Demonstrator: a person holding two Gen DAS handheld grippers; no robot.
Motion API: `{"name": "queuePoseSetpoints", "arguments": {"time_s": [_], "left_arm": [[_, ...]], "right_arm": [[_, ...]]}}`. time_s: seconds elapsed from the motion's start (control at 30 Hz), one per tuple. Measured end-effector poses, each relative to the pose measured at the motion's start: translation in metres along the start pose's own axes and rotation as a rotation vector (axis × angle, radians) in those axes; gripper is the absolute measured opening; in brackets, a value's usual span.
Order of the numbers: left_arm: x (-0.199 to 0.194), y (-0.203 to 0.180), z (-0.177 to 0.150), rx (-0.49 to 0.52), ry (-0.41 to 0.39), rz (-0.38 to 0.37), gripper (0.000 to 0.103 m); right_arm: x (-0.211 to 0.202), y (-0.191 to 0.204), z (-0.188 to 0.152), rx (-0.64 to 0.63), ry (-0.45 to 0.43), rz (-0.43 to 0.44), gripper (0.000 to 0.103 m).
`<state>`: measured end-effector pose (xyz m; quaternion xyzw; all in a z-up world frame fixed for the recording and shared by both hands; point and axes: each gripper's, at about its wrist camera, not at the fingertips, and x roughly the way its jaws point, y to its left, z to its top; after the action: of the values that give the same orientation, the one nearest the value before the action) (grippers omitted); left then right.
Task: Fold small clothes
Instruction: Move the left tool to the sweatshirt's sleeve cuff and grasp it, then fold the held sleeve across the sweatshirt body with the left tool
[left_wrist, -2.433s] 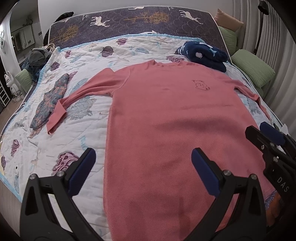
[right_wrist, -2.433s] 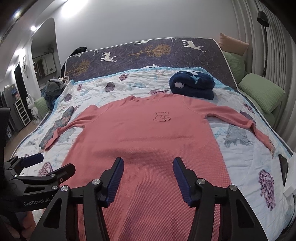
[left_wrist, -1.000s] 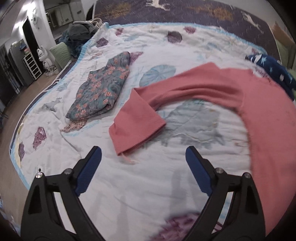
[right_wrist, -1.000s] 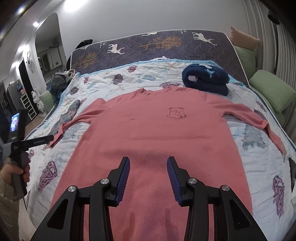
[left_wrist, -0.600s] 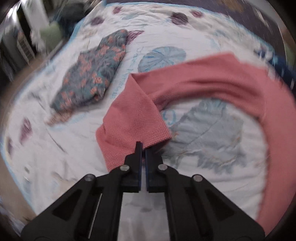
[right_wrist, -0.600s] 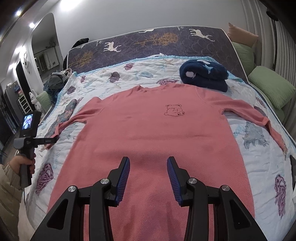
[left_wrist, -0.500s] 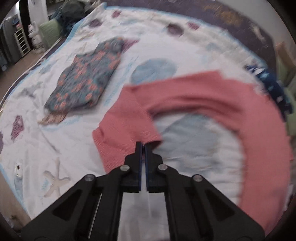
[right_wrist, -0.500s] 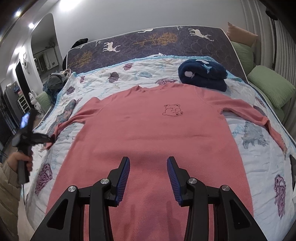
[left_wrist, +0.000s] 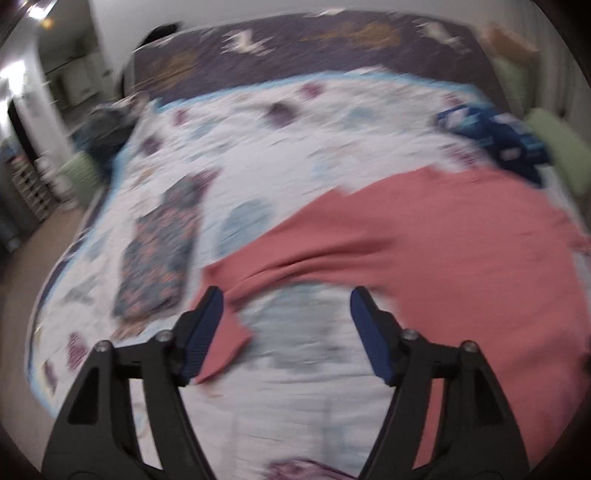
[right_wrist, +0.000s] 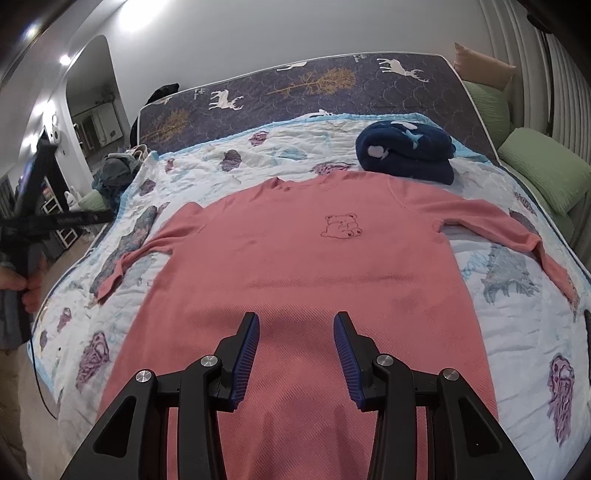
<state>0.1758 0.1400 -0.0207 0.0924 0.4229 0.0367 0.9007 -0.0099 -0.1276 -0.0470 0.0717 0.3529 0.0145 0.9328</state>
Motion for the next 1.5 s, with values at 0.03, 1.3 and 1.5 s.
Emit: {"name": "queuePoseSetpoints", "arguments": {"time_s": [0.03,1.3,1.5], "left_arm": [[0.015,0.005,-0.005,-0.015,0.038,0.038,0.072],[-0.033,-0.125,0.066,0.088,0.142,-0.5,0.008],[-0.043,-0.136,0.087,0.129,0.121,-0.487,0.008]], "right_arm": [[0.0,-0.003,0.0,0.004,0.002,-0.001,0.043],[0.097,0.083,0.094,-0.364,0.097,0.387,0.084],[0.13,0.086,0.115,-0.268,0.131,0.415,0.003]]}}
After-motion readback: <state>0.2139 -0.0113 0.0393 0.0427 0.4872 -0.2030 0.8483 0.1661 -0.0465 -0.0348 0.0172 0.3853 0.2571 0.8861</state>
